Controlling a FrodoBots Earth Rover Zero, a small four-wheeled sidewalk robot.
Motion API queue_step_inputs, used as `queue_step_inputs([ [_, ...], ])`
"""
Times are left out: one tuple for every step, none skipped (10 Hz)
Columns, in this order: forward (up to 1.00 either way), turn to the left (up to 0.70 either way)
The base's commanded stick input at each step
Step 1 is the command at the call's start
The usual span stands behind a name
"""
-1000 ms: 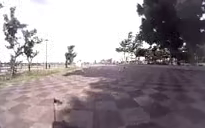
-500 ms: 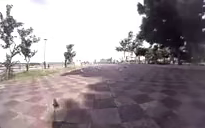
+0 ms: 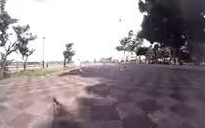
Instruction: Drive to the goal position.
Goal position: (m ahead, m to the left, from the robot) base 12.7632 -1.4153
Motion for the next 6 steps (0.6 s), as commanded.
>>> queue_step_inputs([
  [0.70, 0.00],
  [0.70, 0.00],
  [0.70, -0.01],
  [0.70, -0.02],
  [0.70, -0.01],
  [0.70, 0.00],
])
